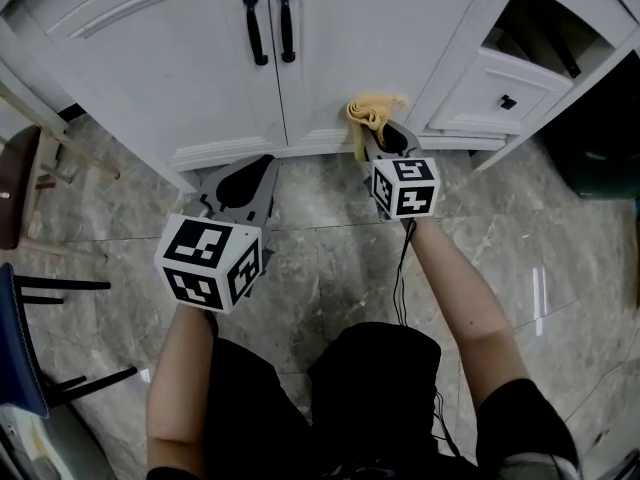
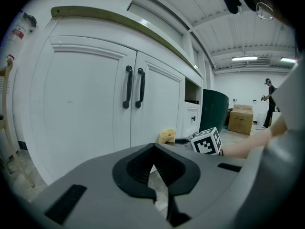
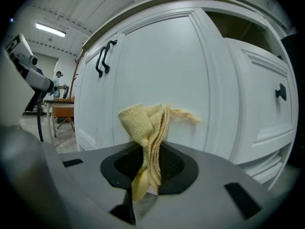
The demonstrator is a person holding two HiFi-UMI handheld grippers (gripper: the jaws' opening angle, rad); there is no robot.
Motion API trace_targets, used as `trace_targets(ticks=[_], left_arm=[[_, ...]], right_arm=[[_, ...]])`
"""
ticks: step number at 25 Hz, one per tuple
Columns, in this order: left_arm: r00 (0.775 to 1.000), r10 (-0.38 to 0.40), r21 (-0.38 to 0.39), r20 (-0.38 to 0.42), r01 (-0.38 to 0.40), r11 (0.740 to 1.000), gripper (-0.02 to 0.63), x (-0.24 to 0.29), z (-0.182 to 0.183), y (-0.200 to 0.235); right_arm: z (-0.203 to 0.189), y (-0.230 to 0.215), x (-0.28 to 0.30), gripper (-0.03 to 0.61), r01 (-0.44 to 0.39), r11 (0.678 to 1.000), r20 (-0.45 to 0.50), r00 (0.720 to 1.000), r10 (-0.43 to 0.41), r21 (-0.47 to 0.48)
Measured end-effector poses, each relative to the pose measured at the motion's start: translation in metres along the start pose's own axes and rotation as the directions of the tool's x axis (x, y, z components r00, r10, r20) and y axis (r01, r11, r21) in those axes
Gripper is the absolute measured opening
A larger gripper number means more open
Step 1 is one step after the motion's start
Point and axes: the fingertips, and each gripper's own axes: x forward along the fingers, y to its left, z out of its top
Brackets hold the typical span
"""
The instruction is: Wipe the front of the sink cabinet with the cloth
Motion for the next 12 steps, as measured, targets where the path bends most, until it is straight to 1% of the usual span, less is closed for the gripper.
trace_targets(ticks=[5,9,12], left_arm=[[0.999,-0.035,-0.011,0.0,0.035,0.999,0.014,0.011,-0.002,-0.009],[0.998,-0.066,-0.013,0.012,0.066,0.998,0.014,0.018,-0.001,-0.013],[0.997,-0.076,-0.03,0.019,0.077,0.997,0.015,0.022,-0.001,-0.012]], right_arm=[[-0.01,-0.046,-0.018,0.084,0.097,0.995,-0.012,0.995,-0.097,0.028],[-0.018,-0.085,-0.034,0.084,0.193,0.979,-0.025,0.981,-0.192,0.072],[-0.023,-0.103,-0.046,0.084,0.238,0.967,-0.035,0.971,-0.236,0.093]])
